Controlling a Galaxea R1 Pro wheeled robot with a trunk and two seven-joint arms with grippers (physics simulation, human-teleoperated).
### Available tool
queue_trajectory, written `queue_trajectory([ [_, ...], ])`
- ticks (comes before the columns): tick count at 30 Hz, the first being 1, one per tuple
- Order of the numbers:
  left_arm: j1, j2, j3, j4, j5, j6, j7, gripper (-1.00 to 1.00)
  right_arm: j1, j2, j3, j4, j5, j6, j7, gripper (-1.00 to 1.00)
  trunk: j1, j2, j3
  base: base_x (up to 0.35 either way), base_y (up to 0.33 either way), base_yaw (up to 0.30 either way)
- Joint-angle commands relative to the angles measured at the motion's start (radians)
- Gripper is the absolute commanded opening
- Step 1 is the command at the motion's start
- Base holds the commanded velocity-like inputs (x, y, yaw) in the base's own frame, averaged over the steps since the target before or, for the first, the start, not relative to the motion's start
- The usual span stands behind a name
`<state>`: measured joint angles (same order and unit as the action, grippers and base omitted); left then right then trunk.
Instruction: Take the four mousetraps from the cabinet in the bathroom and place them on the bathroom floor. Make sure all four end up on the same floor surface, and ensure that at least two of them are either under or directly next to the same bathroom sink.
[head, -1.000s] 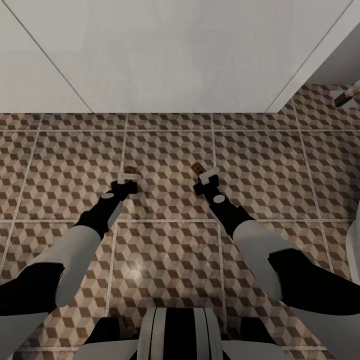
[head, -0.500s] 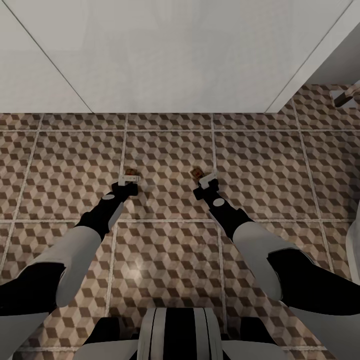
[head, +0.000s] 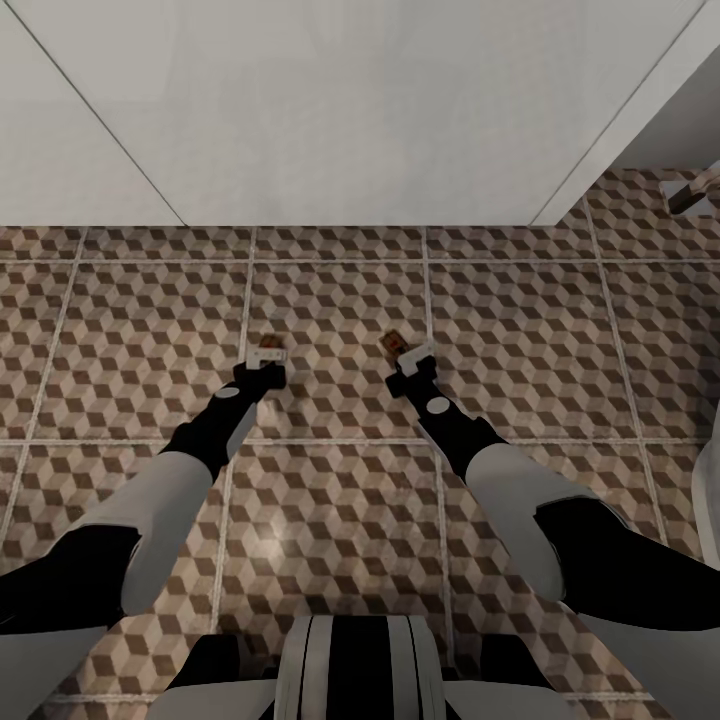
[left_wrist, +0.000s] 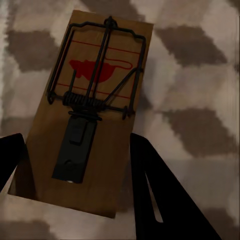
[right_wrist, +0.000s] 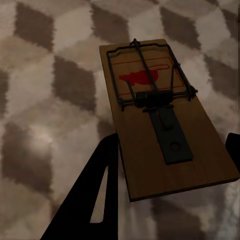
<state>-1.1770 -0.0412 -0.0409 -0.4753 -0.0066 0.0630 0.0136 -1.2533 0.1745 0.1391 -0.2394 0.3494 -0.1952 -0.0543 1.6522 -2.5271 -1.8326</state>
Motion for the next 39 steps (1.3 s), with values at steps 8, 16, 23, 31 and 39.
queue_trajectory([
  [8, 0.000, -0.003, 0.001, -0.010, -0.003, 0.001, 0.004, -1.00, 0.000, 0.000, 0.001, 0.000, -0.003, -0.011, -0.002, -1.00, 0.000, 0.000, 0.000, 0.000, 0.000, 0.000],
  [16, -0.001, 0.003, 0.002, 0.001, -0.003, 0.001, 0.003, -1.00, 0.000, 0.000, 0.001, 0.000, -0.002, -0.012, -0.002, -1.00, 0.000, 0.000, 0.000, 0.000, 0.000, 0.000],
  [23, 0.000, 0.009, 0.002, 0.003, -0.003, 0.001, 0.003, -1.00, 0.000, 0.000, 0.001, 0.000, -0.001, -0.012, -0.002, -1.00, 0.000, 0.000, 0.000, 0.082, 0.000, 0.000],
  [31, 0.000, 0.009, 0.002, 0.001, -0.003, 0.001, 0.003, -1.00, 0.000, 0.000, 0.001, 0.000, -0.001, -0.012, -0.002, -1.00, 0.000, 0.000, 0.000, 0.196, 0.000, 0.000],
  [39, 0.000, 0.009, 0.003, 0.004, -0.002, 0.001, 0.003, -1.00, 0.000, 0.000, 0.001, 0.000, -0.002, -0.011, -0.002, -1.00, 0.000, 0.000, 0.000, 0.063, 0.000, 0.000],
])
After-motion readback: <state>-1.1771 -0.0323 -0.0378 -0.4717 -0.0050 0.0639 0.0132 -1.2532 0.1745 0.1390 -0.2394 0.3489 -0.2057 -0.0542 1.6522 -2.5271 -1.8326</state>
